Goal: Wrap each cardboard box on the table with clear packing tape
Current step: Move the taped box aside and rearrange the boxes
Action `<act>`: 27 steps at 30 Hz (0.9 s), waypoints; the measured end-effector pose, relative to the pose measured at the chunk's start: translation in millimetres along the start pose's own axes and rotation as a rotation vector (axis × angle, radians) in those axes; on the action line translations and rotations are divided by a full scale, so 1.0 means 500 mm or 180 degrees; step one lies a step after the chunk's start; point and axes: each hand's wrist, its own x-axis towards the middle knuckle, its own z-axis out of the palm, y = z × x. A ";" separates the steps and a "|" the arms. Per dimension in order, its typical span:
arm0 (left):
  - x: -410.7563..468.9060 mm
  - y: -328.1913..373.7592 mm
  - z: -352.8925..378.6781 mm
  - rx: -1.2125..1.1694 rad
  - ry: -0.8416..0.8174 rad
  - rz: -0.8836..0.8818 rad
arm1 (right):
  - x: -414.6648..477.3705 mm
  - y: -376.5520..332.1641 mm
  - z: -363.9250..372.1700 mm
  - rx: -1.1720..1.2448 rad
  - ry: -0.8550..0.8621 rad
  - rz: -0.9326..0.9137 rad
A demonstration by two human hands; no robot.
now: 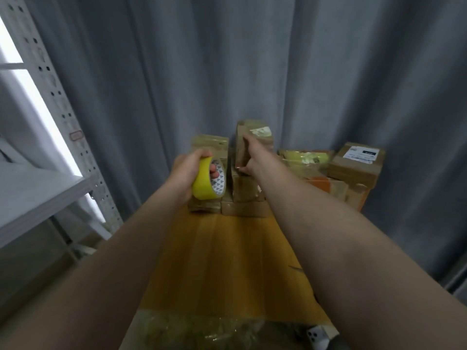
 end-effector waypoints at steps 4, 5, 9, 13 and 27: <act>-0.006 -0.006 0.023 0.0046 -0.0038 -0.0053 | -0.047 -0.006 -0.008 -0.0336 -0.0421 0.0167; -0.007 -0.008 0.033 0.0056 -0.0047 -0.0077 | -0.067 -0.013 -0.019 -0.0388 -0.0523 0.0246; -0.004 -0.010 0.094 0.0087 -0.0208 -0.0110 | -0.102 -0.037 -0.075 -0.0545 -0.0720 0.0276; -0.007 0.005 0.200 0.0155 -0.0554 0.0061 | -0.099 -0.105 -0.162 -0.0473 0.0144 -0.0644; -0.010 -0.031 0.433 0.0626 -0.1166 0.0039 | 0.055 -0.178 -0.537 -0.2225 0.1948 -0.0580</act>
